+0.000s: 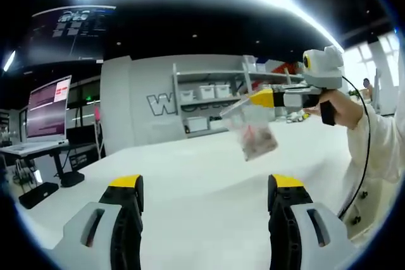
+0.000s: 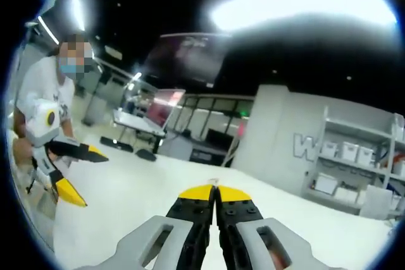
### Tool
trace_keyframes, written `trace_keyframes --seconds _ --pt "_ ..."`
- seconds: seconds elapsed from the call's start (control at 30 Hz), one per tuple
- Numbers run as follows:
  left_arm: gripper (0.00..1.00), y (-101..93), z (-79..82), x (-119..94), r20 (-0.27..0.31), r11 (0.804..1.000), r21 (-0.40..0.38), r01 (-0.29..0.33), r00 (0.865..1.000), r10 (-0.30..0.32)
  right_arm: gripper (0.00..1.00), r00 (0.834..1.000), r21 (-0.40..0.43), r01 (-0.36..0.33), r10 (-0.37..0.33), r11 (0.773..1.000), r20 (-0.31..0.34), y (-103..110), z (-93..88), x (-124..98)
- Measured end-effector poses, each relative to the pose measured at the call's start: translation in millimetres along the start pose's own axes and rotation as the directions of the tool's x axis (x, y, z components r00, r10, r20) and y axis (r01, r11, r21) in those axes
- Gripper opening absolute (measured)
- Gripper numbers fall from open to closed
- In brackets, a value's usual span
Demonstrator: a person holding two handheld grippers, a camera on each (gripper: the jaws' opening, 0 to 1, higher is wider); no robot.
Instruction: Open the resealable bag by pulling the two sides of the seal apart until the entire bag opening is separated and visibly accessible.
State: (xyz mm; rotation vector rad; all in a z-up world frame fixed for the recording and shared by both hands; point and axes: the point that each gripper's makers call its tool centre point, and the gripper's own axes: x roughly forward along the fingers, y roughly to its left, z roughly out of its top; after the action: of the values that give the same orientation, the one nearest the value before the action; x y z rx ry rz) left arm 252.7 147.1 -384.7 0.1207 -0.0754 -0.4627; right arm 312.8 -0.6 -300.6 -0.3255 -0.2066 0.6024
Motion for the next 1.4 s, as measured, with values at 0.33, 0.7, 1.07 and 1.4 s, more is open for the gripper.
trace_keyframes --seconds 0.33,0.7,1.07,1.4 --pt "0.79 -2.2 0.2 0.8 0.003 1.0 -0.001 0.004 1.0 -0.004 0.0 1.0 -0.022 -0.01 0.01 1.0 0.003 9.4 4.5 -17.5" --pt "0.79 -3.6 -0.7 0.2 0.001 1.0 0.001 0.001 1.0 -0.001 0.0 1.0 -0.031 -0.01 0.01 0.999 -0.003 13.7 3.1 -33.1" --pt "0.79 -4.3 -1.1 0.5 -0.005 1.0 0.003 0.003 1.0 -0.003 0.0 0.999 -0.013 -0.018 0.018 1.0 -0.035 19.0 -9.9 -42.4" --pt "0.79 -5.8 -0.8 2.3 -0.012 1.0 0.008 0.011 1.0 -0.011 0.0 0.996 0.012 -0.059 0.06 0.998 -0.073 29.8 -21.8 -55.1"
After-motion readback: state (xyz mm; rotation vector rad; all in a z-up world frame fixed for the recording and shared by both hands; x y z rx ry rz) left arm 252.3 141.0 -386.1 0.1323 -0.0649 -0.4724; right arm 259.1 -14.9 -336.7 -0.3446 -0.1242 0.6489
